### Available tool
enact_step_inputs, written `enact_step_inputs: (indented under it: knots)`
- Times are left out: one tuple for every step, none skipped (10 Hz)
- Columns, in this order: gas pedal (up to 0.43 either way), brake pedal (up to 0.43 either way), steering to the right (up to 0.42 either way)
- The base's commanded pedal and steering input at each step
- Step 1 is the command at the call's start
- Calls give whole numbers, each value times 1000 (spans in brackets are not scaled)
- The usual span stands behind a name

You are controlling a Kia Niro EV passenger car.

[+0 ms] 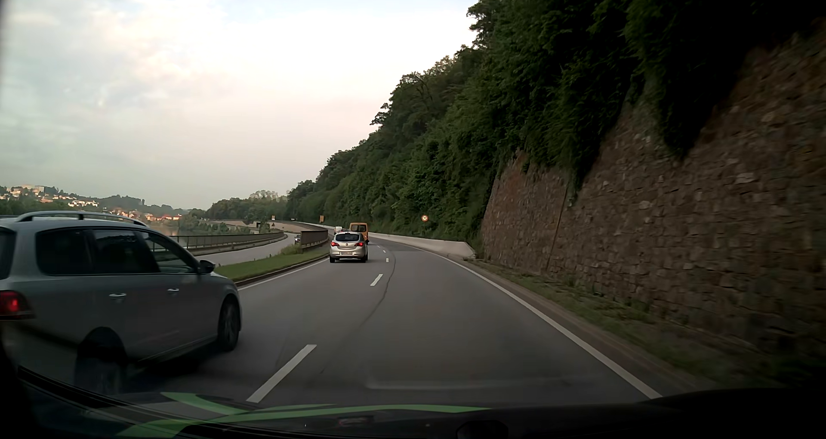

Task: Follow the waypoints while adhering to traffic rules and regulations

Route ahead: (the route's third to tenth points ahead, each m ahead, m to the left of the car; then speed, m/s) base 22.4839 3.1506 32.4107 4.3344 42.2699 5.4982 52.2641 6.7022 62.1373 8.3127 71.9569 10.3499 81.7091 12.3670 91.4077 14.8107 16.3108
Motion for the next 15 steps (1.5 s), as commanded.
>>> enact_step_inputs:
  knots:
    - [110,0,-19]
    - [110,0,-20]
    - [110,0,-21]
    - [110,0,-20]
    - [110,0,-20]
    - [110,0,-20]
    - [110,0,-21]
    - [110,0,-20]
    - [110,0,-20]
    - [110,0,-20]
    - [110,0,-19]
    - [110,0,-18]
    - [110,0,-18]
    - [110,0,-18]
    - [110,0,-18]
